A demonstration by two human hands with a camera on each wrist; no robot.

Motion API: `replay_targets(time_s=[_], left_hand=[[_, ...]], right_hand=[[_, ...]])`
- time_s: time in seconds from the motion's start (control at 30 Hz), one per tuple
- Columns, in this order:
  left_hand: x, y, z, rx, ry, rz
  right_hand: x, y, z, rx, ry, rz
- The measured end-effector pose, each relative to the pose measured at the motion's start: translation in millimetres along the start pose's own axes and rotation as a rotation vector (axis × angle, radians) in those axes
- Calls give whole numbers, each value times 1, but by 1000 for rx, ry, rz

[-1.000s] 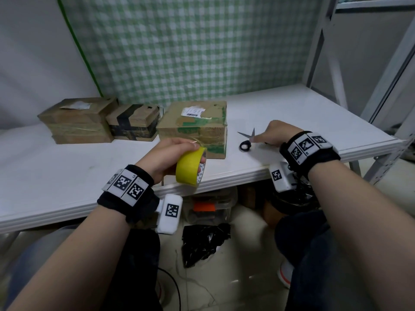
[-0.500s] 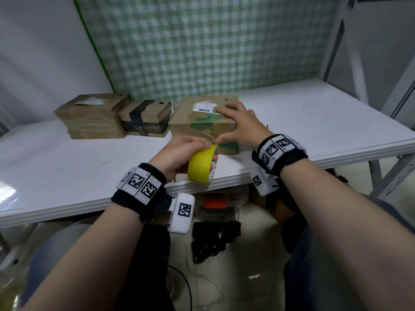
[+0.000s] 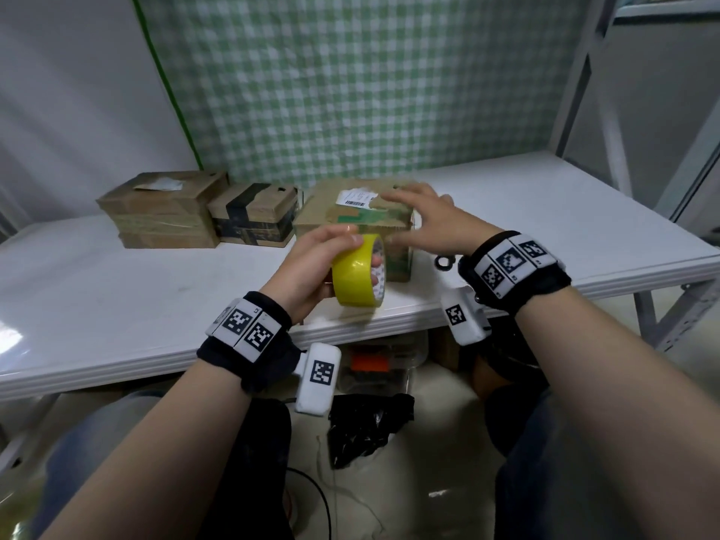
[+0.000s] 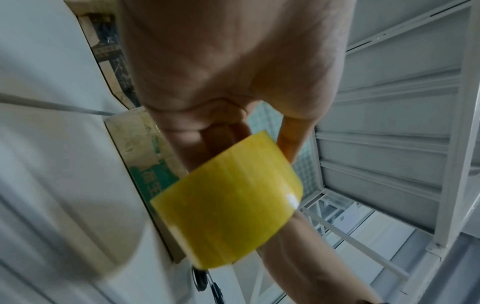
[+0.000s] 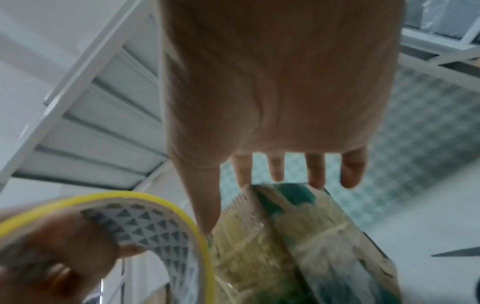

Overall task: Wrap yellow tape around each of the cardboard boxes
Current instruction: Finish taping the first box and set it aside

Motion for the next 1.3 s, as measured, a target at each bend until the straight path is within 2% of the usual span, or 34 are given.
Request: replay_targets(time_s=[0.1, 0.3, 0.4, 0.63, 0.77, 0.87, 0.97, 1.03, 1.2, 1.3], left_hand=[[1, 7, -3, -117, 65, 43], [-4, 25, -9, -72, 200, 145], [-6, 30, -10, -34, 240, 143], [-12, 44, -19, 2, 296, 180], [-5, 40, -11, -3, 181, 143], [-5, 43, -8, 39, 91, 177], [-5, 42, -8, 99, 48, 191], [-4, 39, -8, 107, 37, 189], [-4, 35, -4, 139, 45, 148], [-7, 38, -3, 137, 86, 146]], right_hand=[[-11, -19, 10, 221, -74, -183], [-27, -12, 16, 416, -129, -66], [-27, -14, 13, 511, -127, -102], [-21, -16, 11, 370, -48, -141], [-17, -21, 12, 204, -78, -274], [-19, -18, 18, 37, -144, -350], [-21, -27, 23, 35, -186, -432], [-19, -27, 22, 55, -171, -414], [-18, -22, 18, 213, -117, -219], [-22, -24, 19, 290, -122, -211]])
Point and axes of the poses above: each hand's wrist, its own x-axis towards the middle knuckle, its own y-axis out of the palm, z = x × y, the point moved 5 cm from there along x, towards the middle knuckle, and after that the axes turned 8 degrees about y, right-handed, at the moved point
